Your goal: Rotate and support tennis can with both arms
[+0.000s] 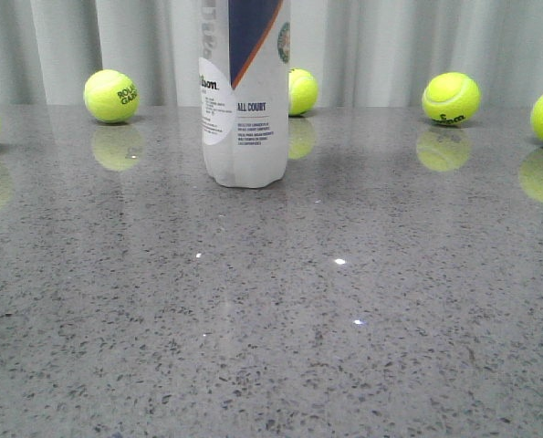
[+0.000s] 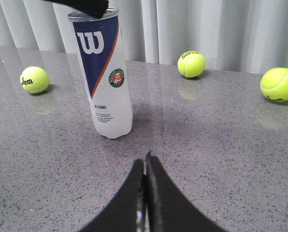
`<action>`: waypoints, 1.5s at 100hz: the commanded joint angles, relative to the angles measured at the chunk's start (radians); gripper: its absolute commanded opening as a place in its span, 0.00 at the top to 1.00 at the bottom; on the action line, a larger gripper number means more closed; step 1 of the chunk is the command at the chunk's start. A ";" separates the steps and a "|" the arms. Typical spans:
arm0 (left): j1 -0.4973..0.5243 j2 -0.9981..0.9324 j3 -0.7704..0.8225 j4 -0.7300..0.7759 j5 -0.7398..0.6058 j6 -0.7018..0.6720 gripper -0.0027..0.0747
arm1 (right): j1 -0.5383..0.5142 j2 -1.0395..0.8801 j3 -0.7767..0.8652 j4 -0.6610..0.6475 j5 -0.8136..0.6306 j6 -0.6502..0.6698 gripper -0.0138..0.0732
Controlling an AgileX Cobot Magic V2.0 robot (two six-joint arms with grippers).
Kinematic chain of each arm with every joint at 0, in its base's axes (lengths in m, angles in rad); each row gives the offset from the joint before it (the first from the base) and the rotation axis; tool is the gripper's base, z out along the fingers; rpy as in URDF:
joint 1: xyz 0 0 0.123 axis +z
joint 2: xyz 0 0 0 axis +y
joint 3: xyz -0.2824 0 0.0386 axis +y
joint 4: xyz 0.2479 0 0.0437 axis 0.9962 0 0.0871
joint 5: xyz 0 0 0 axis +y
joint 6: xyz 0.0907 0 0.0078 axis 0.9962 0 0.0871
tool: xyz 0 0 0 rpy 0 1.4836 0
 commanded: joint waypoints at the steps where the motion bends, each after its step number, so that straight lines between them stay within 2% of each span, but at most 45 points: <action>1: -0.001 -0.086 0.014 -0.011 -0.115 -0.013 0.99 | 0.000 0.007 -0.027 -0.005 -0.084 -0.009 0.91; 49: -0.001 -0.394 0.480 -0.055 -0.439 -0.018 0.99 | 0.000 0.007 -0.027 -0.005 -0.084 -0.009 0.91; 77: -0.001 -0.598 0.794 -0.076 -0.572 -0.018 0.99 | 0.000 0.007 -0.027 -0.005 -0.084 -0.009 0.91; 100: 0.011 -0.763 0.974 -0.063 -0.533 -0.018 0.99 | 0.000 0.007 -0.027 -0.005 -0.084 -0.009 0.91; 132: 0.130 -0.937 1.162 -0.063 -0.555 -0.018 0.99 | 0.000 0.007 -0.027 -0.005 -0.084 -0.009 0.91; 150: 0.163 -1.025 1.260 -0.063 -0.656 -0.018 0.99 | 0.000 0.007 -0.027 -0.005 -0.084 -0.009 0.91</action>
